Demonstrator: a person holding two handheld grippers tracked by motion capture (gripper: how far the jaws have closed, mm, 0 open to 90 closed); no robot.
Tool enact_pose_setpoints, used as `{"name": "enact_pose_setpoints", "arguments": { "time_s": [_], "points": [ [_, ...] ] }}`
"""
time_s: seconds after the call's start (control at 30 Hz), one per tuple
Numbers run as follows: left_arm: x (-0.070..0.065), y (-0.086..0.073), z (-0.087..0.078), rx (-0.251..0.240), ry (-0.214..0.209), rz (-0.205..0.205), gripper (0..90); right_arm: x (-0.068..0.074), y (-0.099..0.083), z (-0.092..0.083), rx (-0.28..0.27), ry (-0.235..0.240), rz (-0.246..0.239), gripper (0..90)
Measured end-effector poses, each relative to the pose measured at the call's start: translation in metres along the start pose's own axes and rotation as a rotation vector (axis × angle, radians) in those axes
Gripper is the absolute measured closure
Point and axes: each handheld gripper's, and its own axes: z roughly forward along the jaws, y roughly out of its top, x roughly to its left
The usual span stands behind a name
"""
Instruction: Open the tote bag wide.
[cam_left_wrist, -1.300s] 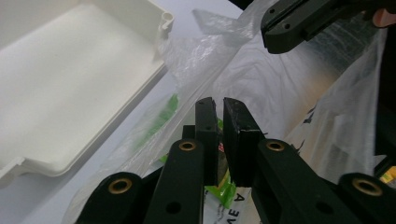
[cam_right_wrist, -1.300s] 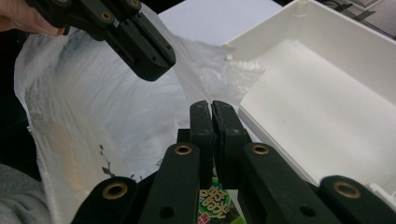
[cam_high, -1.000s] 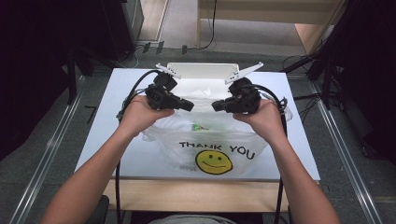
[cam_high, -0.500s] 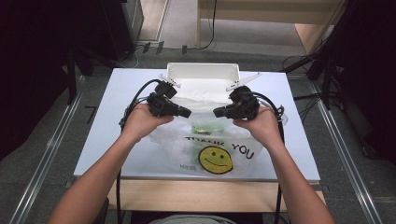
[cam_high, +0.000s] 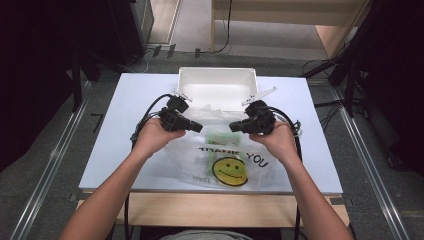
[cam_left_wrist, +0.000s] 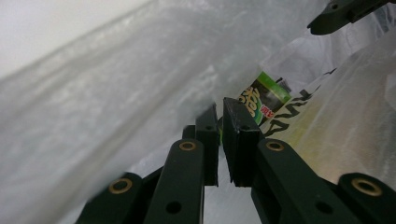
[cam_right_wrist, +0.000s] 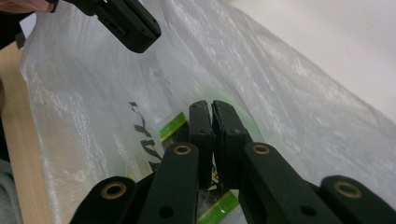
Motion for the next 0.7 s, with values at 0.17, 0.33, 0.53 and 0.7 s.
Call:
{"name": "enact_pose_setpoints", "arguments": {
  "time_s": [0.17, 0.33, 0.53, 0.7],
  "points": [
    [0.004, -0.008, 0.007, 0.001, -0.004, -0.025, 85.4, -0.003, -0.009, 0.006, 0.000, -0.011, 0.012, 88.1],
    [0.007, -0.014, 0.011, 0.005, -0.012, -0.040, 85.4, -0.005, -0.016, 0.009, 0.011, -0.034, 0.010, 88.1],
    [0.011, -0.022, 0.019, 0.007, -0.018, -0.041, 85.4, -0.007, -0.025, 0.014, 0.010, -0.038, 0.017, 88.1],
    [0.014, -0.029, 0.024, 0.008, -0.013, -0.042, 85.4, -0.012, -0.034, 0.018, 0.006, -0.032, 0.036, 88.1]
  ]
}}
